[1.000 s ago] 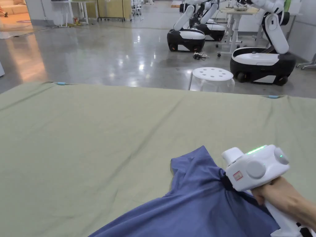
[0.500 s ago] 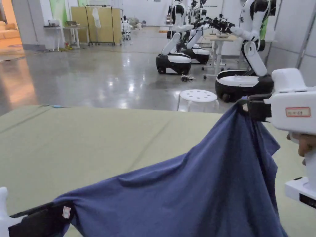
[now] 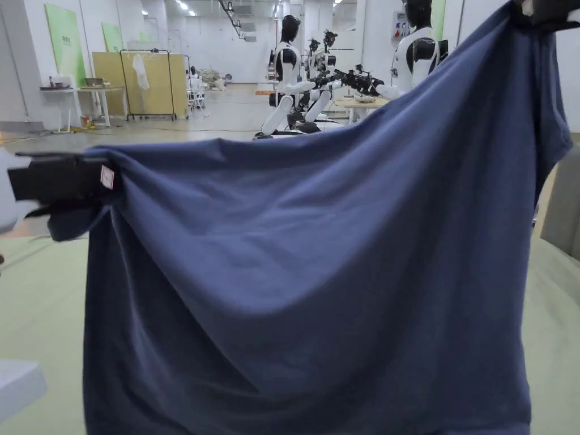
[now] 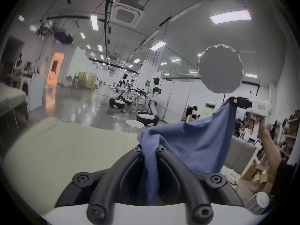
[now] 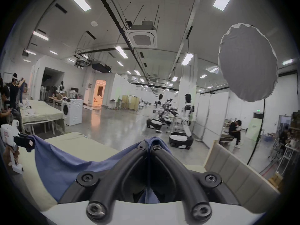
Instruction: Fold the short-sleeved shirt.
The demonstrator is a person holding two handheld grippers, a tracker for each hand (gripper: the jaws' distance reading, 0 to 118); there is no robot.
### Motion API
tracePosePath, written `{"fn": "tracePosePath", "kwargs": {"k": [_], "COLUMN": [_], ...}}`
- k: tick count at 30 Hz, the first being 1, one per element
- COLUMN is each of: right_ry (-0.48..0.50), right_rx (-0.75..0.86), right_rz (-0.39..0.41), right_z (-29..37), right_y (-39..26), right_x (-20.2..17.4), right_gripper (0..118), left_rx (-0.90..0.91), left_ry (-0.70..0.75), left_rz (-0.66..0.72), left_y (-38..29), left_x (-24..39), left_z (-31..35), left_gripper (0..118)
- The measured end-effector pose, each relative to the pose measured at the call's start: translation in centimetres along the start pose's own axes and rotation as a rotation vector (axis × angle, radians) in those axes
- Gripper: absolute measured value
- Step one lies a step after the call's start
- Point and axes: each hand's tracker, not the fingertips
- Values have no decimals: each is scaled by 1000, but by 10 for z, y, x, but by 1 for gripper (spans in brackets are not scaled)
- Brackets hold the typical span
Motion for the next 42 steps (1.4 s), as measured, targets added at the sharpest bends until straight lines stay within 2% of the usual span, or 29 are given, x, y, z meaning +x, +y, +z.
{"fn": "tracePosePath", "kwargs": {"k": [6, 7, 10, 12, 14, 18, 22, 24, 28, 31, 35, 37, 41, 42], "right_ry": [-91, -116, -208, -221, -253, -332, -330, -284, -170, -79, -8, 27, 83, 82], "right_rx": [-74, -110, -125, -94, -32, 96, 198, 205, 105, 13, -209, -294, -454, -466], "right_rz": [-56, -51, 36, 9, 1, 27, -24, -49, -104, -196, -313, -344, -412, -418], "right_z": [-111, -131, -186, -210, -227, -242, -227, -221, -216, -210, -188, -170, -117, -102], "right_y": [-9, -13, -30, -33, -26, 7, 24, 13, -45, -116, -231, -284, -362, -374], "right_x": [1, -1, -14, -16, -14, -7, -4, 0, -7, -20, -46, -60, -77, -81], "right_gripper": [4, 4, 4, 4, 4, 4, 4, 4, 4, 4, 4, 4, 4, 4], "left_rx": [-40, -52, -62, -34, 15, 208, 240, 241, 66, -35, -197, -288, -410, -431], "left_ry": [127, 132, 180, 220, 278, 301, 322, 310, 257, 243, 219, 202, 172, 216], "left_rz": [-76, -79, -90, -115, -159, -160, -166, -152, -129, -143, -33, 27, -4, -86], "left_y": [41, 45, 52, 57, 67, 97, 115, 106, 50, -19, -135, -187, -254, -262], "left_x": [-12, -15, -25, -28, -27, -24, -20, -20, -34, -48, -61, -66, -54, -50], "left_z": [-102, -119, -169, -196, -215, -230, -237, -238, -243, -240, -227, -216, -183, -175], "left_gripper": [9, 9, 9, 9, 9, 9, 9, 9, 9, 9, 9, 9, 9, 9]}}
